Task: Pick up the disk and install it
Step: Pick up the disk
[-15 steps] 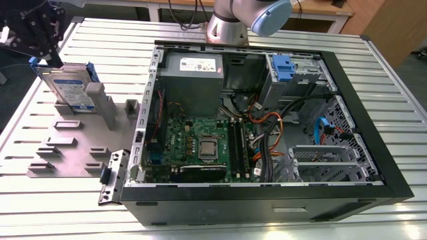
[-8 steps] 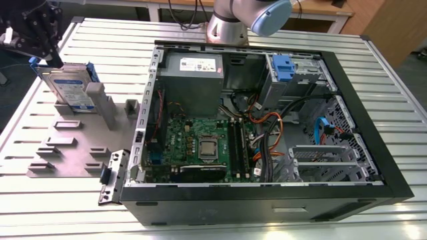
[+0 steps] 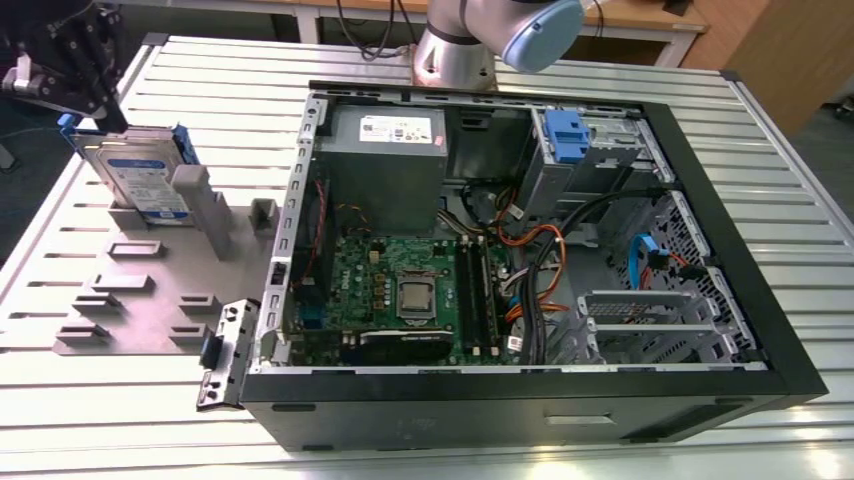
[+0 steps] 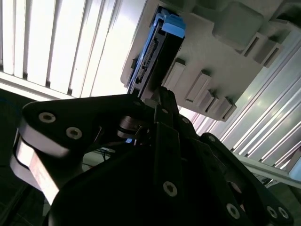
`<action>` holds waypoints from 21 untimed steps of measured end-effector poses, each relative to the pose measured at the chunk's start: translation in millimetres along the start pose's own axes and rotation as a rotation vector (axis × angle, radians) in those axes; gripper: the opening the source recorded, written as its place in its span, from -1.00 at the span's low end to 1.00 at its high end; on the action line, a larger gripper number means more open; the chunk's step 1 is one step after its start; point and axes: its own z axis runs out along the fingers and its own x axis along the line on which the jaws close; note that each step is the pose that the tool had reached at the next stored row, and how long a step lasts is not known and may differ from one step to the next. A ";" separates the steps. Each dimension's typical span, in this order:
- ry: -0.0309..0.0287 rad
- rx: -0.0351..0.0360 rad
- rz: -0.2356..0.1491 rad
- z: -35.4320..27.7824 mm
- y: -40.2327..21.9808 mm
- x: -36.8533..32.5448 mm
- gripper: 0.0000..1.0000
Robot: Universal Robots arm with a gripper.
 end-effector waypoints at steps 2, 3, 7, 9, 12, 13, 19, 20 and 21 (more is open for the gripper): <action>-0.0178 -0.0025 -0.001 -0.1 0.0 -0.1 -0.79; -0.0221 -0.0030 -0.001 0.0 0.0 -0.1 -0.79; -0.0323 -0.0042 -0.001 2.1 -0.1 0.0 -0.79; -0.0355 -0.0049 -0.001 2.7 -0.1 -0.1 -0.79; -0.0391 -0.0052 -0.001 3.0 -0.1 -0.3 -0.79; -0.0403 -0.0051 -0.002 3.3 -0.1 -0.7 -0.79; -0.0415 -0.0056 -0.002 4.2 0.0 -1.6 -0.79; -0.0415 -0.0056 -0.002 4.2 0.0 -1.6 -0.79; -0.0415 -0.0057 -0.002 4.2 0.0 -1.6 -0.79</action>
